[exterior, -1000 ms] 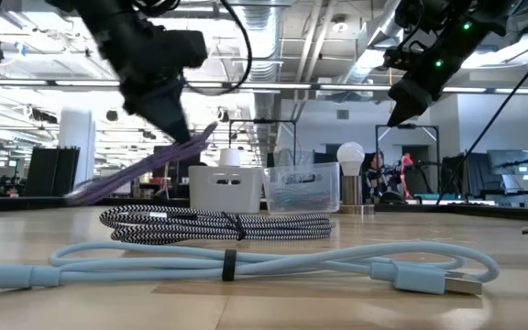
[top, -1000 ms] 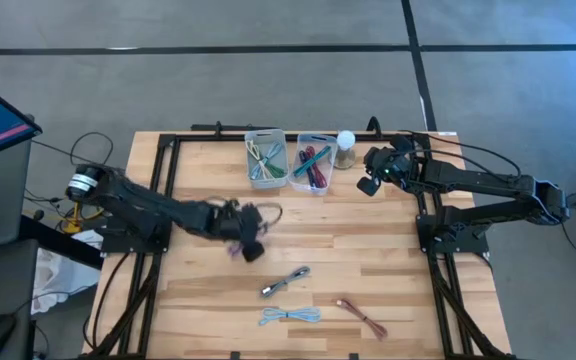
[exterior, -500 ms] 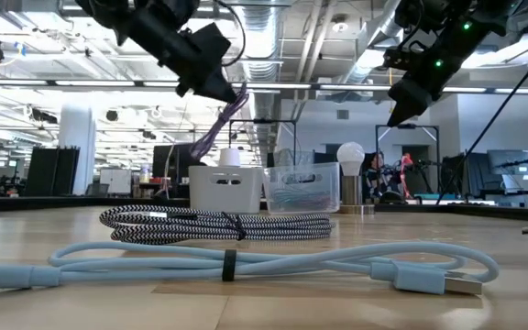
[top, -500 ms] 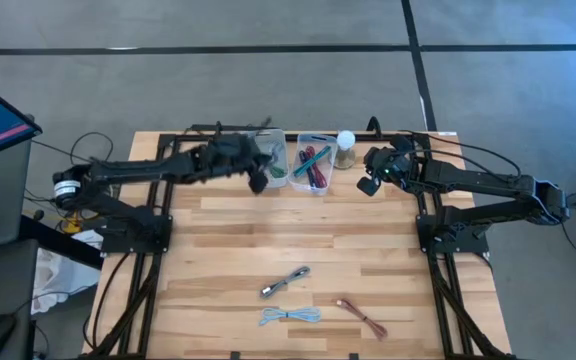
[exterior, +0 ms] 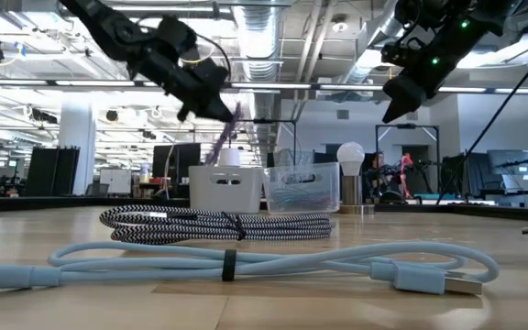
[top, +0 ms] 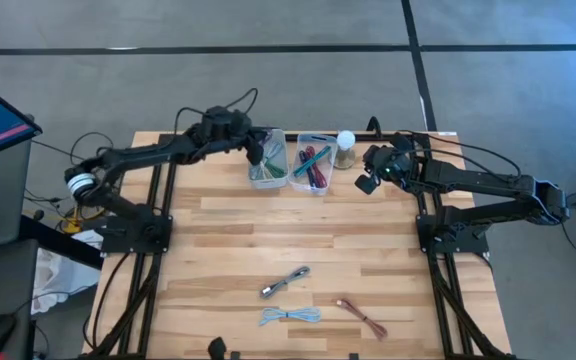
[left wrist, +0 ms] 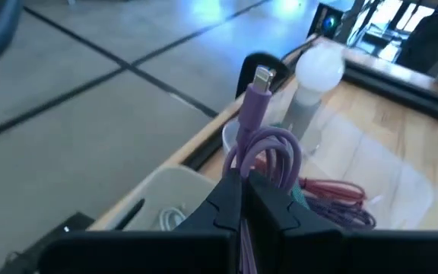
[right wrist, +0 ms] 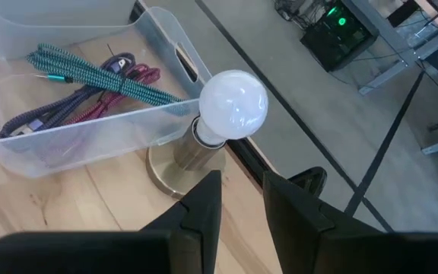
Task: Pick & Place USB Port
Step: Put the purple charger cable into the white bin, then put the braided black charger cable into the transparent bin
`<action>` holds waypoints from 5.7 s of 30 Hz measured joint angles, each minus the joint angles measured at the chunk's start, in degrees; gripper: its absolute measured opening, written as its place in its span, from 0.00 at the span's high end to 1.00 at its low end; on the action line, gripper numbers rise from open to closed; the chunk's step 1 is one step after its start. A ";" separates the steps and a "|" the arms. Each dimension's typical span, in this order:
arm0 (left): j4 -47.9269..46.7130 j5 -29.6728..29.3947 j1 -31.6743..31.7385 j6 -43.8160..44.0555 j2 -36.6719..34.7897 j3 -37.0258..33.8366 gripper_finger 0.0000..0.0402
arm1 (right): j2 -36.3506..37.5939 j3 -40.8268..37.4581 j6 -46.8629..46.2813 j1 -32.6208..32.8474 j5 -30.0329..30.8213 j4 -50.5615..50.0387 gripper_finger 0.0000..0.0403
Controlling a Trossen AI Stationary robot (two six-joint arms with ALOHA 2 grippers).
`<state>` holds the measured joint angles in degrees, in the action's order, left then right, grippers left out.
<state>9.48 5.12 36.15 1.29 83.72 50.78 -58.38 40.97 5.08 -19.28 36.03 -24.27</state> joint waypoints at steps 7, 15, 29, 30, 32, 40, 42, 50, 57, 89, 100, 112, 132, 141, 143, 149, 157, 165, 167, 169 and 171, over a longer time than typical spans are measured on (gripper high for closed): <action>3.93 0.67 1.33 2.40 8.43 0.00 0.98 | -0.01 0.00 0.00 -0.01 0.00 -0.08 0.77; 6.40 2.25 2.55 5.12 13.30 0.00 0.97 | -0.01 0.00 0.00 0.01 0.00 -0.19 0.77; 7.14 -3.38 2.36 3.49 13.55 0.00 0.77 | -0.01 0.00 0.00 0.00 0.00 -0.50 0.77; 7.29 -3.37 2.35 3.49 13.55 0.00 0.76 | -0.01 0.00 0.00 0.00 0.00 -0.51 0.77; 7.45 -3.20 2.35 3.49 13.39 0.00 0.76 | -0.01 0.00 0.00 0.00 0.00 -0.54 0.77; 4.64 5.97 -1.04 0.26 9.50 0.02 0.79 | -0.01 0.00 1.50 -0.01 0.02 -0.65 0.77; 1.47 5.79 -3.03 -3.95 7.73 0.02 0.81 | -0.01 0.00 1.51 0.01 0.00 -0.76 0.77; -12.32 5.50 -13.21 -3.89 -1.13 0.02 0.85 | -0.01 0.00 1.51 0.01 0.00 -1.02 0.77; -15.58 -3.99 -27.49 1.40 -3.17 0.02 0.81 | -0.01 0.00 1.51 0.01 0.00 -0.65 0.77; -18.54 1.02 -41.36 23.24 12.81 4.44 0.74 | 0.00 -0.01 0.47 0.01 -0.20 -0.60 0.77; -18.45 0.20 -47.71 32.65 13.92 5.20 0.74 | 0.02 -0.02 0.90 0.01 -0.20 -0.72 0.77; -18.51 -2.55 -53.47 40.06 13.92 5.20 0.74 | -0.01 -0.02 0.90 0.01 -0.22 -0.72 0.77; -23.75 4.80 -51.36 39.22 20.83 16.48 0.67 | 0.02 -0.02 0.89 0.01 -0.23 -0.58 0.77; -35.98 -1.17 -48.84 30.50 20.87 26.13 0.77 | -0.01 -0.02 0.58 0.01 -0.24 -0.38 0.77; -36.01 -1.13 -47.59 30.31 20.88 26.66 0.78 | 0.02 -0.02 0.31 0.01 -0.24 -0.35 0.77; -38.03 0.75 -45.99 28.99 20.92 26.69 0.79 | -0.01 -0.02 0.00 0.37 -0.17 -0.16 0.77; -40.48 1.80 -46.92 29.14 20.92 26.69 0.79 | 0.01 -0.02 0.90 0.46 -0.20 1.33 0.77; -45.67 1.81 -48.83 34.43 21.57 26.62 0.79 | -0.01 -0.02 0.90 0.54 -0.17 4.62 0.77; -42.45 1.82 -49.50 34.96 22.41 26.66 0.79 | 0.00 -0.02 0.90 0.54 -0.17 5.41 0.77; -40.77 1.80 -50.29 34.98 24.07 27.42 0.79 | 0.00 -0.02 0.92 0.49 -0.17 5.76 0.77; -40.73 1.84 -50.81 34.61 26.61 29.22 0.79 | 0.01 -0.02 0.93 0.49 -0.15 6.01 0.77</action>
<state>-31.25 6.96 -14.66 35.90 110.34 80.01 -58.38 40.95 6.01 -18.79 35.88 -18.26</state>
